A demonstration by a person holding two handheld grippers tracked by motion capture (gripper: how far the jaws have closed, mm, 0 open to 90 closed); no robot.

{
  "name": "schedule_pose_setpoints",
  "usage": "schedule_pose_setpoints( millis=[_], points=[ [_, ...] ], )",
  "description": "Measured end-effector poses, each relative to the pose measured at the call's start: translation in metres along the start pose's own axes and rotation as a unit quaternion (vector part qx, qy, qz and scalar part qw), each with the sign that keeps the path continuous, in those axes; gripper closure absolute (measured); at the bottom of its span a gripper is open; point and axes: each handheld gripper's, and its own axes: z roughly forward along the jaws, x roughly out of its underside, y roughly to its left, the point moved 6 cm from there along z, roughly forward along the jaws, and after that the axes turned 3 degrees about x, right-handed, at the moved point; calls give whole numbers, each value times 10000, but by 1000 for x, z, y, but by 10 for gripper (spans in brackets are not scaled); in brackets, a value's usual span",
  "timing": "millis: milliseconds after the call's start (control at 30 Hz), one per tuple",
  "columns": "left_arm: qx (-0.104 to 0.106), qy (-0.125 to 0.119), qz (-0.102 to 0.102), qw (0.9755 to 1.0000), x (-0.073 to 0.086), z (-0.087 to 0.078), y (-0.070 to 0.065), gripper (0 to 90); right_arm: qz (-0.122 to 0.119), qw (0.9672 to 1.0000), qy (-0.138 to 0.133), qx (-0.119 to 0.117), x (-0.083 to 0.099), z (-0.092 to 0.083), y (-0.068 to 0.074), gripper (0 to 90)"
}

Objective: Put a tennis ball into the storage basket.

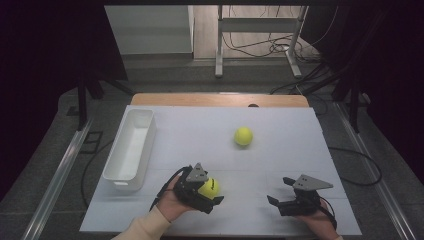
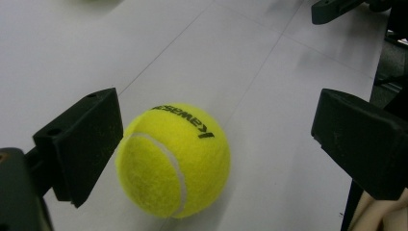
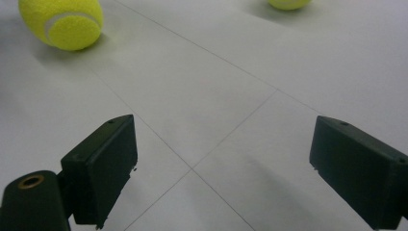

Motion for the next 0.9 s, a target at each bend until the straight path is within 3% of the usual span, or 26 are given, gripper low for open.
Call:
schedule_pose_setpoints(
  millis=[500,900],
  points=[
    [23,329,-218,9992,12,15,11,46,-26,10000,39,15,1,0,0,99],
    [-143,536,-262,9981,17,22,19,32,-38,10000,51,10,1,1,0,99]
  ],
)
